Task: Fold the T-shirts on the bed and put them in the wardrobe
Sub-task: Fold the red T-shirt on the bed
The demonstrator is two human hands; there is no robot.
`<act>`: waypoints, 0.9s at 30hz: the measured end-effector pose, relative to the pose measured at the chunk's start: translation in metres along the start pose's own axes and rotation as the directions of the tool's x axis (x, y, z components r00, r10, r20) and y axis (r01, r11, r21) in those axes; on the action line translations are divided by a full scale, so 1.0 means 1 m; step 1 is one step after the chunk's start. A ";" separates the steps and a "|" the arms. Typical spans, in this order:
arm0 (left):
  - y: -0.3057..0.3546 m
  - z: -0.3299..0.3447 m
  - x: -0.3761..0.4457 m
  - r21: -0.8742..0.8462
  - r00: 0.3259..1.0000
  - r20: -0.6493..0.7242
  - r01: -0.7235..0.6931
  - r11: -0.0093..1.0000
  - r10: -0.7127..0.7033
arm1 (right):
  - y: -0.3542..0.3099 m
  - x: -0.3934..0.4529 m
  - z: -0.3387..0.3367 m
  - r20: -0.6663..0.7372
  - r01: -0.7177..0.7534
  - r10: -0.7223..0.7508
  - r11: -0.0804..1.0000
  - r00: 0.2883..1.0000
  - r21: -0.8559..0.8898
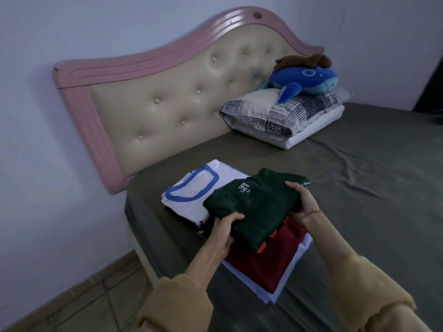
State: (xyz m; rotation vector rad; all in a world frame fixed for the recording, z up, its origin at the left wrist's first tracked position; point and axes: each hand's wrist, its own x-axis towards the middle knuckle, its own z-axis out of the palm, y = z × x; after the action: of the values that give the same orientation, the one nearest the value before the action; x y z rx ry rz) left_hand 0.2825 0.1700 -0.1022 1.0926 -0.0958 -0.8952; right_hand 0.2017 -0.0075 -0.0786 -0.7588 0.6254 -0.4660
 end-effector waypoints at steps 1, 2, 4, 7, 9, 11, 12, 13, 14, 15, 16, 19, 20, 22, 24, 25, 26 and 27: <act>-0.007 0.000 -0.004 0.000 1.000 -0.011 0.006 1.000 -0.006 | 0.003 -0.001 -0.010 -0.014 -0.021 0.020 1.000 1.000 -0.016; -0.014 -0.001 -0.006 -0.001 0.999 -0.032 0.013 1.000 -0.013 | 0.005 -0.003 -0.018 -0.020 -0.048 0.048 0.999 0.999 -0.022; -0.023 -0.002 -0.009 -0.010 0.998 -0.051 0.020 1.000 -0.021 | 0.008 -0.005 -0.033 -0.018 -0.082 0.081 0.996 0.997 -0.040; -0.031 -0.003 -0.013 -0.024 0.996 -0.084 0.031 0.999 -0.033 | 0.006 -0.004 -0.042 -0.001 -0.075 0.075 0.996 0.997 -0.049; -0.033 -0.001 -0.017 -0.027 0.994 -0.105 0.025 0.999 -0.028 | 0.005 -0.004 -0.044 0.007 -0.077 0.077 0.995 0.997 -0.056; -0.031 0.001 -0.020 -0.025 0.992 -0.122 0.004 1.000 -0.007 | 0.003 -0.004 -0.045 0.021 -0.075 0.077 0.995 0.997 -0.070; -0.031 0.003 -0.020 -0.023 0.991 -0.135 -0.002 1.000 -0.001 | 0.002 -0.003 -0.048 0.024 -0.072 0.074 0.993 0.997 -0.089; -0.032 0.003 -0.021 -0.021 0.989 -0.148 -0.004 1.000 0.000 | 0.001 -0.003 -0.050 0.016 -0.071 0.073 0.991 0.997 -0.111; -0.034 0.004 -0.022 0.003 0.985 -0.170 0.004 1.000 -0.004 | 0.002 -0.002 -0.052 -0.003 -0.070 0.070 0.987 0.998 -0.142; -0.037 0.004 -0.023 0.048 0.979 -0.204 0.022 0.999 -0.012 | 0.003 -0.003 -0.054 -0.035 -0.068 0.063 0.980 0.997 -0.186; -0.039 0.005 -0.024 0.108 0.968 -0.249 0.053 0.993 -0.025 | 0.004 0.000 -0.057 -0.088 -0.069 0.049 0.969 0.995 -0.238; -0.043 0.004 -0.026 0.192 0.908 -0.416 0.139 0.972 -0.048 | 0.006 0.013 -0.060 -0.233 -0.051 -0.038 0.930 0.972 -0.364; -0.040 0.007 -0.027 0.188 0.890 -0.455 0.141 0.972 -0.041 | 0.005 0.016 -0.059 -0.258 -0.033 -0.083 0.909 0.963 -0.415; -0.033 0.016 -0.029 0.153 0.849 -0.527 0.127 0.980 -0.028 | 0.002 0.023 -0.056 -0.281 -0.014 -0.169 0.835 0.945 -0.551; -0.028 0.023 -0.031 0.142 0.797 -0.603 0.151 0.978 -0.036 | -0.004 0.024 -0.049 -0.276 -0.031 -0.265 0.667 0.924 -0.744; -0.027 0.022 -0.030 0.188 0.767 -0.640 0.202 0.961 -0.036 | -0.006 0.024 -0.047 -0.257 -0.046 -0.293 0.573 0.921 -0.818; -0.023 0.025 -0.032 0.209 0.745 -0.665 0.255 0.944 -0.054 | -0.009 0.025 -0.044 -0.230 -0.066 -0.285 0.487 0.931 -0.871; -0.021 0.023 -0.032 0.200 0.766 -0.635 0.290 0.936 -0.101 | -0.012 0.027 -0.042 -0.212 -0.096 -0.238 0.419 0.948 -0.903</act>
State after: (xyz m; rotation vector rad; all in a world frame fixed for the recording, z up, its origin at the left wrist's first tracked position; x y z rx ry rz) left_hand 0.2379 0.1709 -0.0968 1.6529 0.4627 -0.6758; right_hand 0.1908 -0.0514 -0.1025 -1.8148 1.1898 -0.2867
